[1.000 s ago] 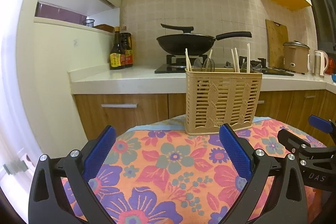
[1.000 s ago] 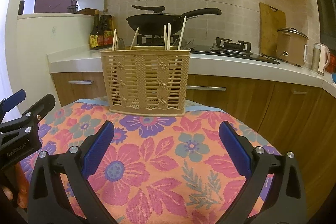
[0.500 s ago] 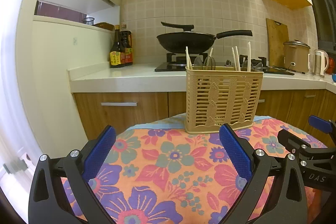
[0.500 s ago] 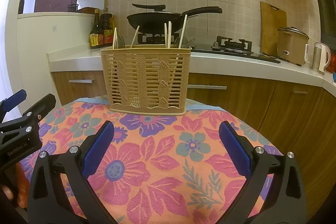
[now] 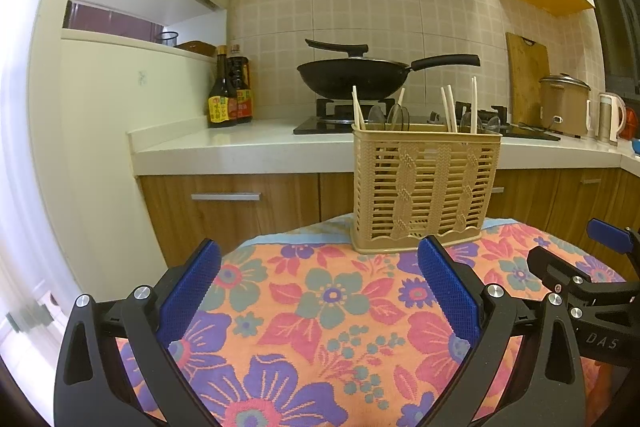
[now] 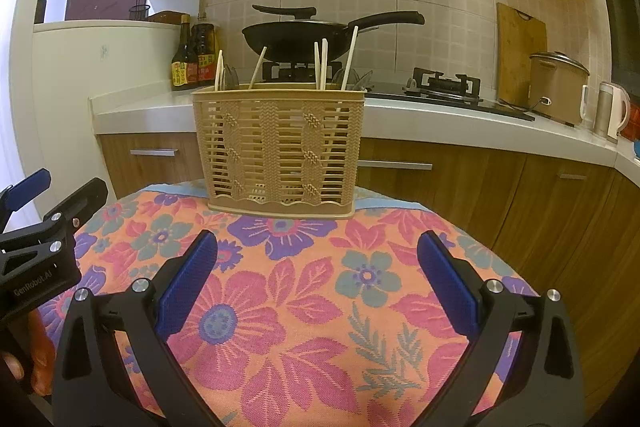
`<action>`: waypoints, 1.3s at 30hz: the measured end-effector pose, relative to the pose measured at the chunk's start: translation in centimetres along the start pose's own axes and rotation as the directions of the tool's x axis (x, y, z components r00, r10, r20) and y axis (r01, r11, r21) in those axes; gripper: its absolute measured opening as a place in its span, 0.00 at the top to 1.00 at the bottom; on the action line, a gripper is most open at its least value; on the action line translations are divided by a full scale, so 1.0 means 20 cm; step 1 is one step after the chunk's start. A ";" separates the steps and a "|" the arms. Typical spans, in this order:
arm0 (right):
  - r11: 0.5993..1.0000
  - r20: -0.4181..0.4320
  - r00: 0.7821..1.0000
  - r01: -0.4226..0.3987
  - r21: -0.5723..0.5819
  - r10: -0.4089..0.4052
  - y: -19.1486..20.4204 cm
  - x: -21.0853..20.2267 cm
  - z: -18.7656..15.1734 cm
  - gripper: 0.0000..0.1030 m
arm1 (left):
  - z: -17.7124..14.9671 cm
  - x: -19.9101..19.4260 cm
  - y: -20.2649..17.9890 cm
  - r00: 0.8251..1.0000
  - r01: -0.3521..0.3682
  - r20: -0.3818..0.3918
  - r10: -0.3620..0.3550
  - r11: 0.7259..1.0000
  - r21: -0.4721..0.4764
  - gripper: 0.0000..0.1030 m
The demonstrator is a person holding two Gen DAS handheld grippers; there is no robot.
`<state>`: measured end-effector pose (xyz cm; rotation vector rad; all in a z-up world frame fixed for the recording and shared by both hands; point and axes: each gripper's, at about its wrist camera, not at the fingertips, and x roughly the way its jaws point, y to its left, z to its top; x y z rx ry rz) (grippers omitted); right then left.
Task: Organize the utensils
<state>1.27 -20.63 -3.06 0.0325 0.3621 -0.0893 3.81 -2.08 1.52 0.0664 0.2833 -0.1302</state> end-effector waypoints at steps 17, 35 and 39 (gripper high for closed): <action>1.000 -0.022 1.000 0.012 0.006 -0.012 0.00 0.02 0.00 0.07 | 0.00 0.02 0.01 1.000 0.010 -0.017 -0.010 1.000 -0.006 0.07; 1.000 -0.025 1.000 0.012 -0.006 -0.012 0.00 0.03 0.00 0.07 | -0.01 0.02 0.01 1.000 0.016 -0.022 -0.017 1.000 -0.006 0.07; 1.000 -0.018 1.000 0.011 -0.025 -0.011 0.02 0.02 0.00 0.07 | -0.01 0.03 0.01 0.999 0.023 -0.027 -0.023 1.000 -0.009 0.07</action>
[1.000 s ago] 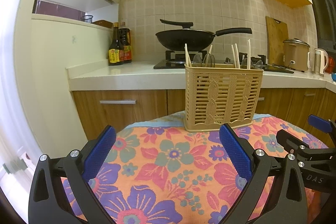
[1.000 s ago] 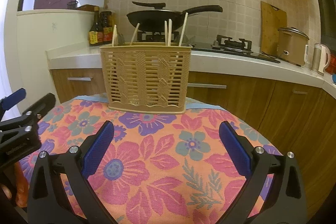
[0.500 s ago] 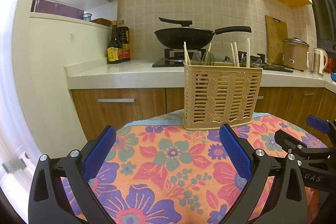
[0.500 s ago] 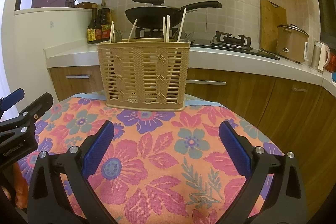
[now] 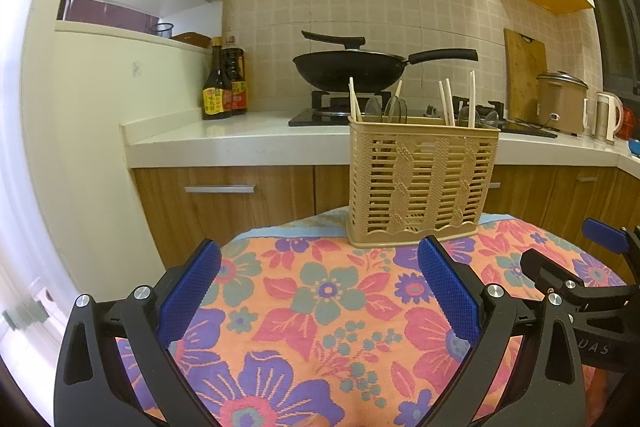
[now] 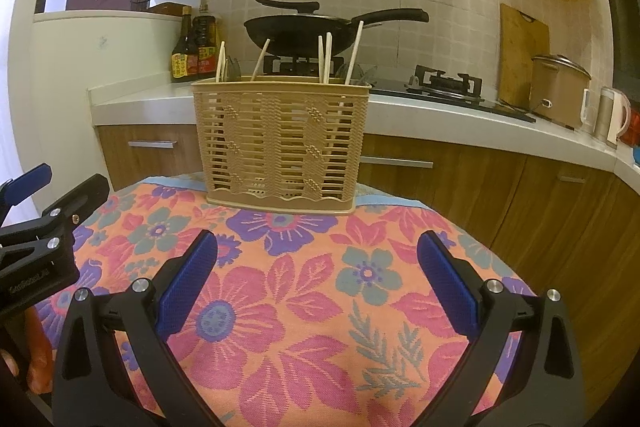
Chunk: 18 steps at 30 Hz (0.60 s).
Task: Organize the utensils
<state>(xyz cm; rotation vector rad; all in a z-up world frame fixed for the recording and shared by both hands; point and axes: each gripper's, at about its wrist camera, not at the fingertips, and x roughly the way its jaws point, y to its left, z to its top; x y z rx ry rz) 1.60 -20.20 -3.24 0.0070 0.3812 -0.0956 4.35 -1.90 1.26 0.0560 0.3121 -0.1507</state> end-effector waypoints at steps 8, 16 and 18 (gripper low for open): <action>1.000 -0.006 1.000 -0.001 0.006 0.001 0.00 0.00 0.00 0.07 | 0.00 0.00 0.00 1.000 0.000 0.001 0.000 1.000 0.002 0.07; 1.000 -0.007 1.000 -0.002 0.008 0.002 0.00 0.00 0.00 0.07 | 0.00 0.00 0.00 1.000 0.005 -0.003 -0.005 1.000 0.002 0.07; 1.000 -0.007 1.000 -0.002 0.008 0.002 0.00 0.00 0.00 0.07 | 0.00 0.01 0.00 1.000 0.008 -0.008 -0.008 1.000 0.002 0.07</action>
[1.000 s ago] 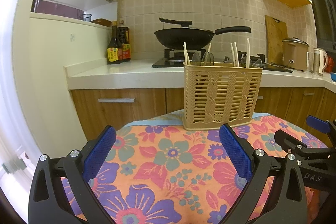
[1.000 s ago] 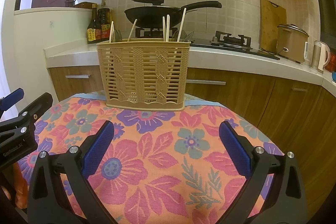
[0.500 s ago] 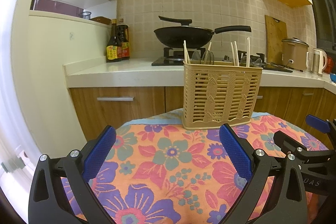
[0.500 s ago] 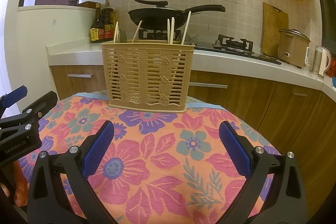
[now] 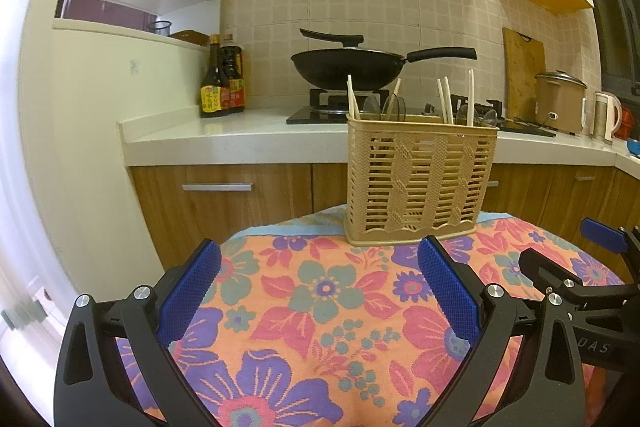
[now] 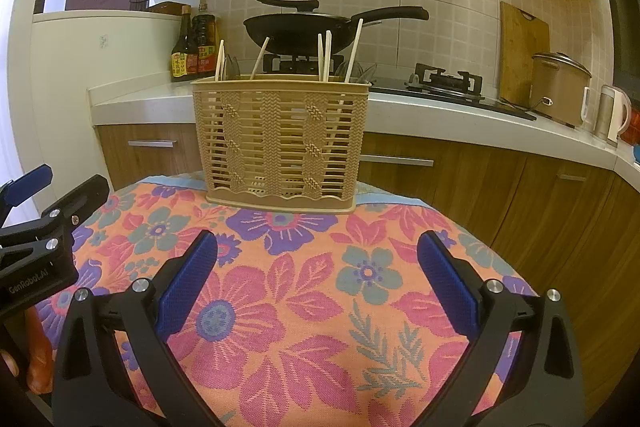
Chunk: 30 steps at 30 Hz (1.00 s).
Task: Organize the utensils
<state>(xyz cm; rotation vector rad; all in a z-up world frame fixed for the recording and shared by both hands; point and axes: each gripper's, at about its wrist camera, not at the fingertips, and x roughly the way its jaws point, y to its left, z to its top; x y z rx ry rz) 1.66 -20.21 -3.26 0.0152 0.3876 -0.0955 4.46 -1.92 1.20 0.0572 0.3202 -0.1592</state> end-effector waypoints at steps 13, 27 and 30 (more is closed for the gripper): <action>1.000 -0.002 1.000 -0.003 -0.001 0.003 0.00 0.00 0.00 0.07 | 0.00 0.00 -0.01 1.000 -0.003 -0.004 0.003 1.000 0.003 0.07; 1.000 -0.005 1.000 -0.004 0.000 0.004 0.00 0.01 -0.01 0.07 | 0.00 0.01 -0.01 1.000 -0.003 -0.008 0.003 1.000 -0.001 0.07; 1.000 -0.005 1.000 -0.004 -0.001 0.004 0.00 0.01 -0.01 0.07 | 0.00 0.01 -0.01 1.000 -0.003 -0.008 0.003 1.000 0.000 0.07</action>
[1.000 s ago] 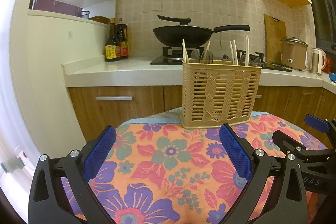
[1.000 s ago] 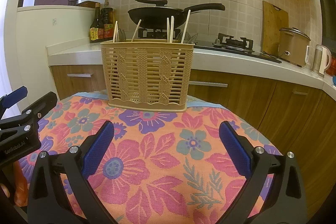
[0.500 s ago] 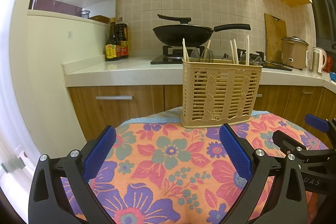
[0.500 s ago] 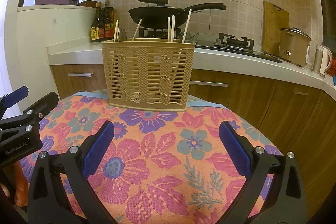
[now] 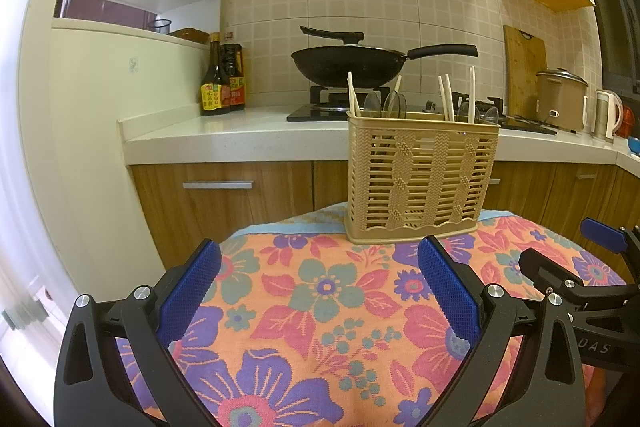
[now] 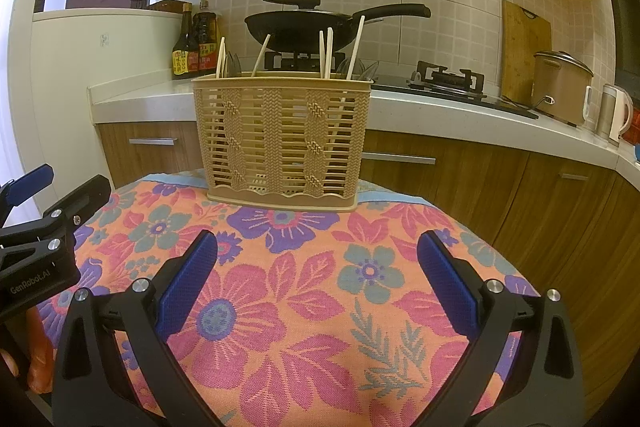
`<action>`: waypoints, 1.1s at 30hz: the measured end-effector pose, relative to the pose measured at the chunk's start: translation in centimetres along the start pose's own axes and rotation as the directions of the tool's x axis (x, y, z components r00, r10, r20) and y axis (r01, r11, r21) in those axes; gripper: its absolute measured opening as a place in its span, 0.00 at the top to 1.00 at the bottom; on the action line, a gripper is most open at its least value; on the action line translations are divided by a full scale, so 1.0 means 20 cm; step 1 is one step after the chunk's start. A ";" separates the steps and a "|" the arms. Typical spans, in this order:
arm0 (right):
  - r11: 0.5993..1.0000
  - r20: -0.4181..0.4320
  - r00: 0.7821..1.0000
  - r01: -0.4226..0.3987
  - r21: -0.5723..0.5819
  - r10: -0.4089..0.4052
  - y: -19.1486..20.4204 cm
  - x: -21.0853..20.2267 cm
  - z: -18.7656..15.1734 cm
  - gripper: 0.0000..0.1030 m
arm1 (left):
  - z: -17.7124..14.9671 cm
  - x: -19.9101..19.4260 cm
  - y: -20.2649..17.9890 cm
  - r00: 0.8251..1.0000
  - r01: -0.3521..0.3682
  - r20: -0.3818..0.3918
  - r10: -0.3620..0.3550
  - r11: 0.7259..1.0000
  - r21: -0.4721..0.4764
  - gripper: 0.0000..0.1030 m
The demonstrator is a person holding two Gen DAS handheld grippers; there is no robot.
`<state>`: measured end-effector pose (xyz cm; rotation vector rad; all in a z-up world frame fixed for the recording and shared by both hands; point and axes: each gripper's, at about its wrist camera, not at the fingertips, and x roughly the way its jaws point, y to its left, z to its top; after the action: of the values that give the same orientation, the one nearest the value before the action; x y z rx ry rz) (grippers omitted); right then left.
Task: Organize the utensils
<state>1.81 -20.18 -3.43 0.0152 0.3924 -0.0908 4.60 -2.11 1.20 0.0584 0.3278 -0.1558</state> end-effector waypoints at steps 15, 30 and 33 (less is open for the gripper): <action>1.000 0.000 1.000 0.000 0.000 0.000 0.00 0.00 0.00 0.07 | 0.00 0.00 0.00 1.000 -0.002 0.001 0.002 1.000 0.001 0.07; 1.000 -0.001 1.000 0.000 0.000 0.000 0.00 0.00 0.00 0.07 | 0.00 -0.02 0.01 1.000 0.007 0.023 -0.007 1.000 0.002 0.07; 1.000 0.000 1.000 0.000 0.000 0.000 0.00 0.00 0.00 0.07 | 0.00 -0.01 0.01 1.000 0.022 0.010 -0.022 1.000 0.001 0.07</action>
<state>1.78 -20.13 -3.45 0.0151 0.3928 -0.0904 4.35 -1.80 1.21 0.0555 0.3187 -0.1776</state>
